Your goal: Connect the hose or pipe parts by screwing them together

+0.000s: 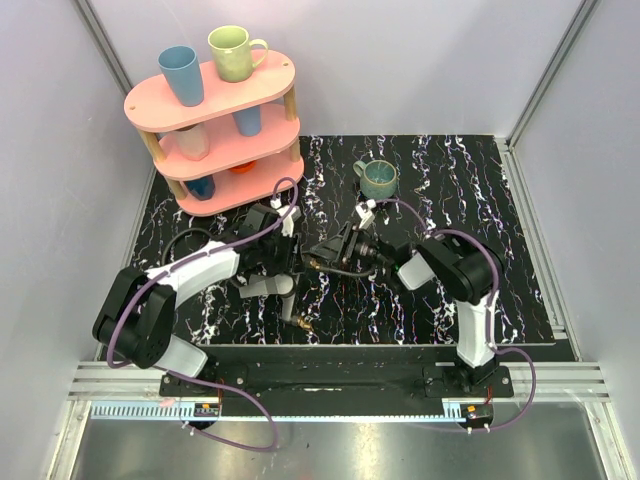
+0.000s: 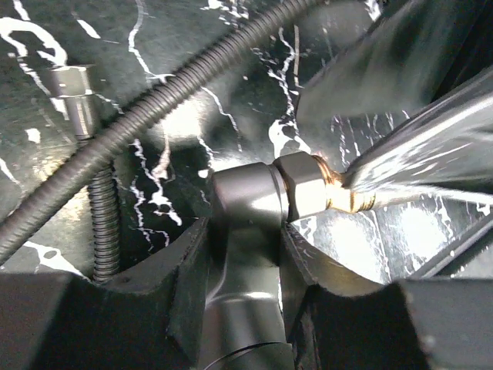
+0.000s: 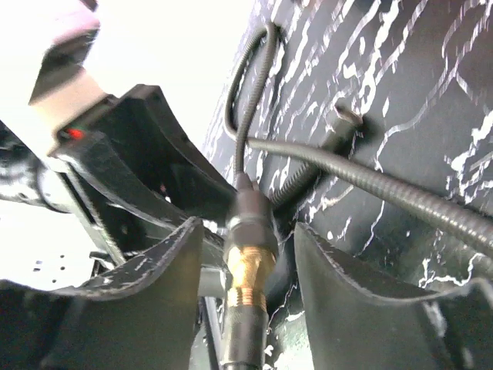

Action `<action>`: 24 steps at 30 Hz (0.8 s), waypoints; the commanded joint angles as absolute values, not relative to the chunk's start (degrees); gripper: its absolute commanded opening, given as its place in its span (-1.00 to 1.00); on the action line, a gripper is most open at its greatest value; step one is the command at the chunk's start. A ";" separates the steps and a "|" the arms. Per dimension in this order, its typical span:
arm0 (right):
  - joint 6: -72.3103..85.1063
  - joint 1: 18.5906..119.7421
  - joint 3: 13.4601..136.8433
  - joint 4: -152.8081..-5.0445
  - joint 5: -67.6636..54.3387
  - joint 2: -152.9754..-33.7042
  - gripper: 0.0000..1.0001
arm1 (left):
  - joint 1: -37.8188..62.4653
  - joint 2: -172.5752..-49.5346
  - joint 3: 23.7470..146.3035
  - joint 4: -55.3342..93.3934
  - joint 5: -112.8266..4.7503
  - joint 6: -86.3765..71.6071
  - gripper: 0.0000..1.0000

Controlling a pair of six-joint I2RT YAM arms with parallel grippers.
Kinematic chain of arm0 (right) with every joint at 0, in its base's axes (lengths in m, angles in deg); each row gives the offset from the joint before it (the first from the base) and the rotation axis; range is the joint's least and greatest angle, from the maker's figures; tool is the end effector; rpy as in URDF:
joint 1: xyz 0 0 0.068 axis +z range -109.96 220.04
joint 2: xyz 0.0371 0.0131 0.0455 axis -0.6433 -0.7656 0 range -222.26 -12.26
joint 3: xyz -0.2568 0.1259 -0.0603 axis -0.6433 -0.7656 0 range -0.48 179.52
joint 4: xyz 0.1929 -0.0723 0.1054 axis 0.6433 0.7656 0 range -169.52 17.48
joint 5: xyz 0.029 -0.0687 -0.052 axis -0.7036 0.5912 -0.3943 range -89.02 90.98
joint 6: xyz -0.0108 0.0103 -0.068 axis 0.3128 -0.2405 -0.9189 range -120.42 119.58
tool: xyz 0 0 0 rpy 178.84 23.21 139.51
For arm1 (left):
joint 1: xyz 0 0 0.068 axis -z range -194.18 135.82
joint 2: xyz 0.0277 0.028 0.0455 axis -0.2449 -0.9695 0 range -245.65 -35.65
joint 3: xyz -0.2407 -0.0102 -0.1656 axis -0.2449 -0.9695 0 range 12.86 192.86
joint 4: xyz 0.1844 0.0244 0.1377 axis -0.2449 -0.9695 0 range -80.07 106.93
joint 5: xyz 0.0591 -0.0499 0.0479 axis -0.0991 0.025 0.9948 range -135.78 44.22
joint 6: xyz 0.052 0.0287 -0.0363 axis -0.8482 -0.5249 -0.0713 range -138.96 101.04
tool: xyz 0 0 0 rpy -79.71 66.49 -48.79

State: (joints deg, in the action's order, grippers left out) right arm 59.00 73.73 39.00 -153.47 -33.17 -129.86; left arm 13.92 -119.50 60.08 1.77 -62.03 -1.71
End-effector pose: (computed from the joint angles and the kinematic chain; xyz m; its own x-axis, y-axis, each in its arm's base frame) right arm 0.2941 0.2341 0.1607 -0.8270 0.3049 -0.4723 -0.4185 0.2270 0.8794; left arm 0.2355 -0.1437 0.2164 -0.8413 0.1264 -0.5256 0.3721 0.8407 -0.3934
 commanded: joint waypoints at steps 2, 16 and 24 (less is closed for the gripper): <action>40.48 71.16 36.79 -146.63 -26.46 -116.60 0.28 | 13.51 -116.16 63.57 1.91 -69.95 -3.23 -1.00; -37.38 76.42 30.11 -123.76 -31.10 -91.38 0.46 | 12.45 -121.95 71.39 -9.43 -77.06 -5.07 -1.00; -55.43 84.33 31.49 -109.51 -26.53 -88.11 0.44 | 12.45 -124.68 74.73 -12.69 -77.42 -5.96 -1.00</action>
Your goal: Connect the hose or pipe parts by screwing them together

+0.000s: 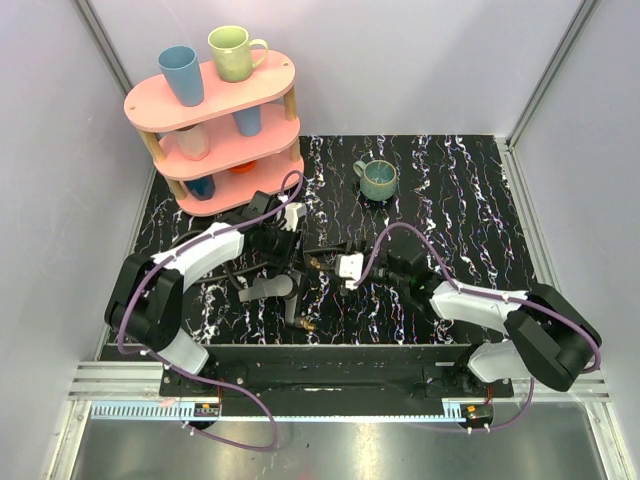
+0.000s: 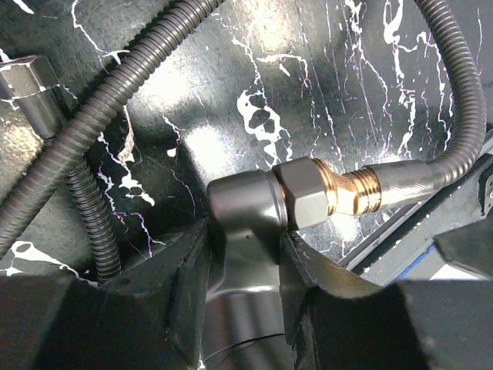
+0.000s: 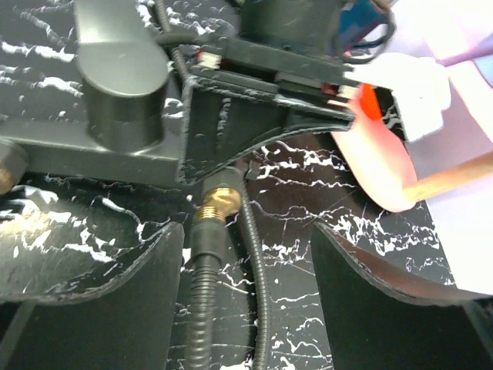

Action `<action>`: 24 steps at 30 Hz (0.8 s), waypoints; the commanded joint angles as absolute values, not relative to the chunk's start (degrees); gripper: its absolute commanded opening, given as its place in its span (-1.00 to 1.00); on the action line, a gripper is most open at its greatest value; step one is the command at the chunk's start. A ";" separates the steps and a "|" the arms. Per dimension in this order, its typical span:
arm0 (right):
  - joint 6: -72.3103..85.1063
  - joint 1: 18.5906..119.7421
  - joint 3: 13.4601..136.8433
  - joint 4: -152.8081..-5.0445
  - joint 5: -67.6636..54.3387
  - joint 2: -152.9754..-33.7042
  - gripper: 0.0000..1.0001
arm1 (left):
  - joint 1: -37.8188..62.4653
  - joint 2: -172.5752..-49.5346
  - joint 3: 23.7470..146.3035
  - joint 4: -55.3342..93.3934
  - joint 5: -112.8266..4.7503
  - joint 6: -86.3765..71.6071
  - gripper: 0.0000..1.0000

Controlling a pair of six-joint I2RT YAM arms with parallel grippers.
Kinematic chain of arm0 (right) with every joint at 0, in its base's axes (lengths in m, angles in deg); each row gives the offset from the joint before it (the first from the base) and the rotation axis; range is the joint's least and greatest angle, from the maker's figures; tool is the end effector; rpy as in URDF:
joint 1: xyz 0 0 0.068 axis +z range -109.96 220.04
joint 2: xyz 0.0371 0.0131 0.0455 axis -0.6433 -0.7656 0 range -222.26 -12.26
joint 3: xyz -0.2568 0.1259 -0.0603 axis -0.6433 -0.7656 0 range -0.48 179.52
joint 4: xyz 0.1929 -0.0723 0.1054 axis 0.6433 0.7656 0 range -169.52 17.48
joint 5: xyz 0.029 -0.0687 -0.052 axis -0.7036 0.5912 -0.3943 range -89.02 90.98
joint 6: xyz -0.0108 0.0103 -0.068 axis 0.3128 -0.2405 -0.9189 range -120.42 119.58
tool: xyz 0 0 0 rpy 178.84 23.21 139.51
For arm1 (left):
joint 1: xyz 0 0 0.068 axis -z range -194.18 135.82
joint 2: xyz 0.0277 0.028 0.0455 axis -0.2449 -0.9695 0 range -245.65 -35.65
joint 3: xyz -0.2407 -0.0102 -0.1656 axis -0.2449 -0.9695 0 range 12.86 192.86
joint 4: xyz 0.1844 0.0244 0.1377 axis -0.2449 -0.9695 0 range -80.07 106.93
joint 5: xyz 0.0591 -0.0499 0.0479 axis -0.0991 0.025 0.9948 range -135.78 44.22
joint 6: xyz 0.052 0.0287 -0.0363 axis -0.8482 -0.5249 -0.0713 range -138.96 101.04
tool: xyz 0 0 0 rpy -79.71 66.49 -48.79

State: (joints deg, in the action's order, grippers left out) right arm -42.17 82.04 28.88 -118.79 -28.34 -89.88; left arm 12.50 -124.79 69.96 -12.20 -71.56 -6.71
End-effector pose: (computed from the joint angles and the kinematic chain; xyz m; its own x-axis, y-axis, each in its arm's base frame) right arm 0.1802 0.1993 0.2530 0.5413 -0.2940 -0.7878 -0.7807 0.1722 -0.6007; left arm 0.2464 -0.1513 0.2261 -0.8905 0.2336 -0.3905 0.4121 0.7778 -0.4746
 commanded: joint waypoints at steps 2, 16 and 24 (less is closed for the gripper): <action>-57.62 85.30 32.39 -105.30 -25.31 -88.46 0.43 | 12.45 -124.94 75.17 -13.22 -77.24 -6.13 -1.00; -62.73 88.73 36.17 -104.39 -18.27 -94.96 0.24 | 12.45 -124.77 74.91 -14.36 -78.56 -6.57 -1.00; -63.87 90.05 36.87 -109.05 -17.39 -98.91 -0.11 | 12.45 -124.33 75.08 -14.89 -78.91 -6.40 -1.00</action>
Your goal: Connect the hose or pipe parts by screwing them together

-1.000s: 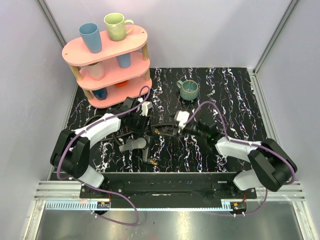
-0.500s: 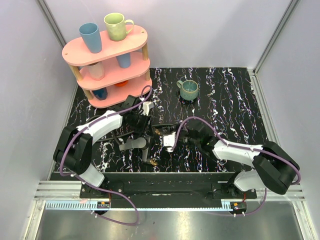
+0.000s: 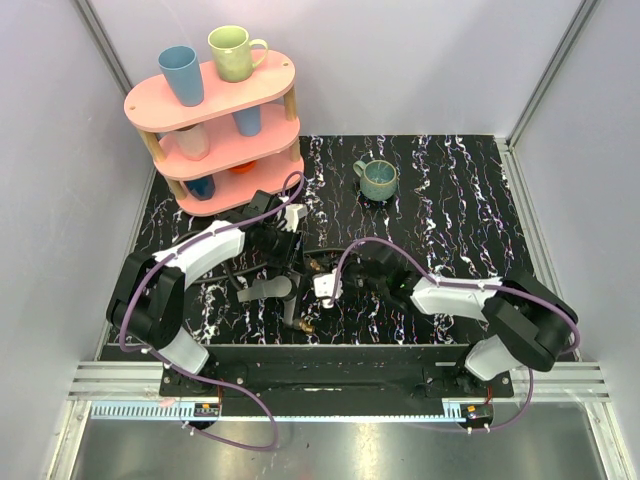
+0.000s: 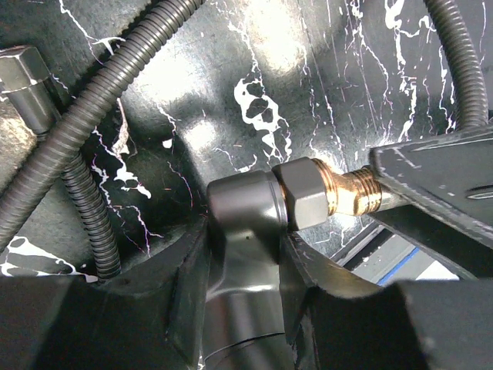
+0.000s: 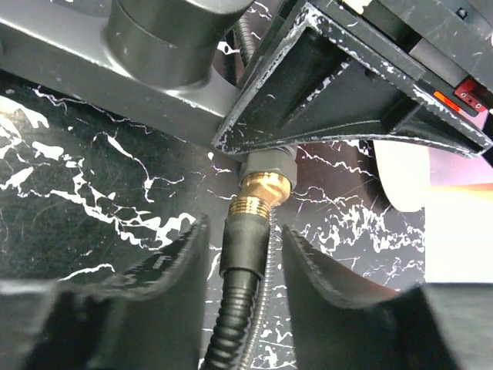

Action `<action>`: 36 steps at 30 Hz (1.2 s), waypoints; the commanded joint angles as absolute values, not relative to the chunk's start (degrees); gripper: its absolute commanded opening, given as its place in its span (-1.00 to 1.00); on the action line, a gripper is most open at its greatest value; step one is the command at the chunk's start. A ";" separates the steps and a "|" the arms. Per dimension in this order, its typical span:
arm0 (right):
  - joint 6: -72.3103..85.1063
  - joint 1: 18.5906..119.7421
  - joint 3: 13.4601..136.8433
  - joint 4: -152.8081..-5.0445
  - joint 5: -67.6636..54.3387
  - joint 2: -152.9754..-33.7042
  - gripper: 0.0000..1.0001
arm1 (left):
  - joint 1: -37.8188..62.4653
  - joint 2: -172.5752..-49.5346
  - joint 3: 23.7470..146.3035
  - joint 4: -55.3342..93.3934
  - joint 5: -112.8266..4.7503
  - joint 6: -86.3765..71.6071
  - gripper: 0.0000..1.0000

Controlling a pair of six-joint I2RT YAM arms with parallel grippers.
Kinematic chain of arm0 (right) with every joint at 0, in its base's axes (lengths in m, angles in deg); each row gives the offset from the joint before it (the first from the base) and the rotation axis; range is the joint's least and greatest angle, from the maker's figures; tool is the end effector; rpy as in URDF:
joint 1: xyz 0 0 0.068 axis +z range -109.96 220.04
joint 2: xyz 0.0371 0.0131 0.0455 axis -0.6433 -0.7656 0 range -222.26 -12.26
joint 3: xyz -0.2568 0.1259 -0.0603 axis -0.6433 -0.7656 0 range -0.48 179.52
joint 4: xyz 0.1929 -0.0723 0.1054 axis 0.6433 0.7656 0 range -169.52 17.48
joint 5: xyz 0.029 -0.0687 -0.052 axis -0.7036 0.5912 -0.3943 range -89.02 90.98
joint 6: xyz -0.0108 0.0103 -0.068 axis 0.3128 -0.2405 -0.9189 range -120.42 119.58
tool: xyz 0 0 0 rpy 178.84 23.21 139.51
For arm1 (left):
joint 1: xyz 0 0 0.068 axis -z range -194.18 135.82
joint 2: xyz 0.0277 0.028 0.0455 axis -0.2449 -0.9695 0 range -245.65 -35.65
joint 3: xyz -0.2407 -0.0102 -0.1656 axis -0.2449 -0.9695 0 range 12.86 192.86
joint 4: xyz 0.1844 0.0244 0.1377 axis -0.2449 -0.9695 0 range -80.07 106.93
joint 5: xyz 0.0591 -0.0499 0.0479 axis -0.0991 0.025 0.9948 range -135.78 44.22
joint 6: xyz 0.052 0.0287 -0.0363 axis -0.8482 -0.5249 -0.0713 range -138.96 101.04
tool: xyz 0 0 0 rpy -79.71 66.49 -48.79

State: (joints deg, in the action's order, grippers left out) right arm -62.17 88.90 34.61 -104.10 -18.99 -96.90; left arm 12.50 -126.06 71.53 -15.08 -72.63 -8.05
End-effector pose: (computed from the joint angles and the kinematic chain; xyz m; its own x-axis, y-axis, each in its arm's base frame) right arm 0.1779 0.2328 0.2197 0.6716 -0.4898 -0.5560 -0.6760 -0.0979 -0.7303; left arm 0.2473 -0.1528 0.2251 -0.8965 0.2615 -0.3577 0.4169 0.7710 -0.4814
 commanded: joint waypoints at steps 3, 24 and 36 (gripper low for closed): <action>-63.26 90.57 36.87 -111.41 -16.60 -100.32 -0.58 | 12.45 -123.46 74.03 -13.41 -80.05 -5.61 -1.00; -9.67 85.32 42.15 -130.14 -12.63 -106.83 -1.00 | 17.37 -116.24 58.74 11.82 -75.75 4.94 -1.00; 27.60 75.81 42.93 -133.59 -28.98 -110.25 -1.00 | 20.45 -113.35 52.76 24.31 -70.48 6.70 -1.00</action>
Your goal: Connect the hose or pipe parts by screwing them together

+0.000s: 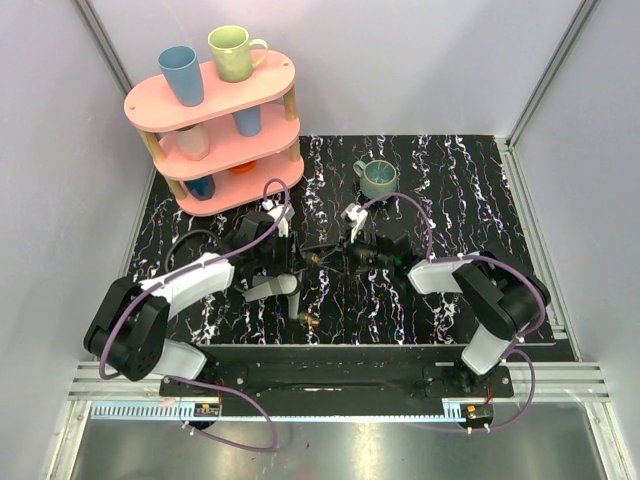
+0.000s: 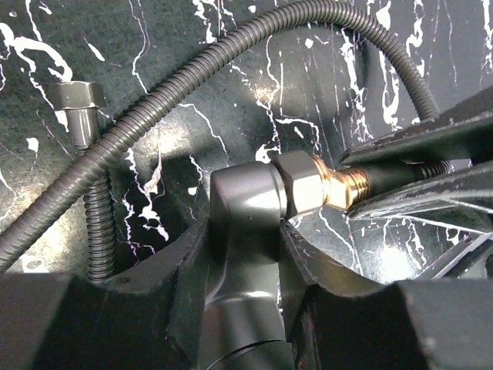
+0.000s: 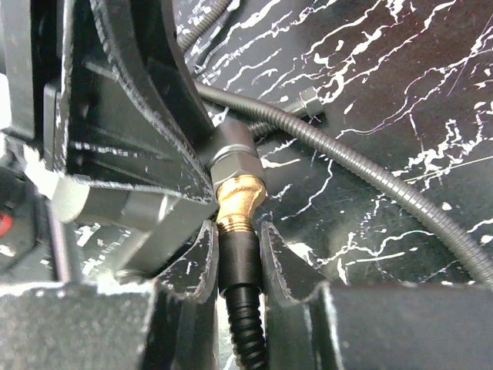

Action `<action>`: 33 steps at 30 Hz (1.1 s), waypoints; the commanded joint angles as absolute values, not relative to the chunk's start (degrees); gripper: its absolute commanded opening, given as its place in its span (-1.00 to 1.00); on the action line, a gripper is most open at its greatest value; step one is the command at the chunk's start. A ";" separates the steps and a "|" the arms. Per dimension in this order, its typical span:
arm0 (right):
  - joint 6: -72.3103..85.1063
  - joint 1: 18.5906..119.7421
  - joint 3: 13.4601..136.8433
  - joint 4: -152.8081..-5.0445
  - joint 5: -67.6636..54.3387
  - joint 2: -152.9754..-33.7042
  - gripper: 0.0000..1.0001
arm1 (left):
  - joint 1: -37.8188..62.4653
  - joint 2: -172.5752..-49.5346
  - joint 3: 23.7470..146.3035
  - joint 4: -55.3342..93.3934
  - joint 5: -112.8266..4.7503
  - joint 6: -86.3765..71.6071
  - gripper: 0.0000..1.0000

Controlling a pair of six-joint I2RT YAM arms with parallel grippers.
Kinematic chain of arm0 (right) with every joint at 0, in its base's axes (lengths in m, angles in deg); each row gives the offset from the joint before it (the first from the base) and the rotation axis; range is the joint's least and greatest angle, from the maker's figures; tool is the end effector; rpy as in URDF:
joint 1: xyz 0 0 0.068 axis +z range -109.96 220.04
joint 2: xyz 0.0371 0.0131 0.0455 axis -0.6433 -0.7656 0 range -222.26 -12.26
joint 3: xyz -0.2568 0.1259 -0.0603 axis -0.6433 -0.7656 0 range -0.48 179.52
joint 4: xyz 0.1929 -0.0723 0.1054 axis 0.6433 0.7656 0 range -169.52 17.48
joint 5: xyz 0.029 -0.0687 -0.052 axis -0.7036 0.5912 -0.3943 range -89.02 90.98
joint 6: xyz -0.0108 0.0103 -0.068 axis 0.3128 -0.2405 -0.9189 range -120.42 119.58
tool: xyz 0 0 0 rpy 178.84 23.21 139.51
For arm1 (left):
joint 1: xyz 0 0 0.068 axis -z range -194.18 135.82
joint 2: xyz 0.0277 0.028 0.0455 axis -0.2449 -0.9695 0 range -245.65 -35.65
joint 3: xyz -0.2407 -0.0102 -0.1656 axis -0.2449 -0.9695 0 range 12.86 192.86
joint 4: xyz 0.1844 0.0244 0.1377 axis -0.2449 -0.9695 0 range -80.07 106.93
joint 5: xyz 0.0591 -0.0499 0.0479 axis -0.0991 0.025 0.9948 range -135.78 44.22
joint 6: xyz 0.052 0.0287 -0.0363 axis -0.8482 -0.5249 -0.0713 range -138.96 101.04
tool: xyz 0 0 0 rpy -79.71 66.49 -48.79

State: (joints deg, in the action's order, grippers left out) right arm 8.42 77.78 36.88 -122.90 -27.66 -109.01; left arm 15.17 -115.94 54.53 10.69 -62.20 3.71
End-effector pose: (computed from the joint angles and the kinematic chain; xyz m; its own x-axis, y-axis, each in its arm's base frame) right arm 0.2462 0.2247 0.2090 -0.3540 -0.1036 -0.9295 -0.8574 0.4330 0.2782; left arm 0.2246 -0.1446 0.2172 -0.8158 0.0346 -0.5773 0.3580 0.8142 -0.4571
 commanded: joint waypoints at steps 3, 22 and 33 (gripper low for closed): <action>34.98 75.81 43.81 -131.90 -30.83 -111.48 -1.00 | 20.71 -112.29 52.50 25.18 -68.20 5.47 -1.00; 27.74 74.23 48.02 -112.06 -22.58 -104.12 0.27 | 19.40 -108.77 54.78 13.43 -64.05 2.48 -1.00; -31.29 78.35 47.16 -93.09 -27.93 -90.23 0.60 | 12.28 -115.97 65.23 -1.96 -72.92 0.20 -1.00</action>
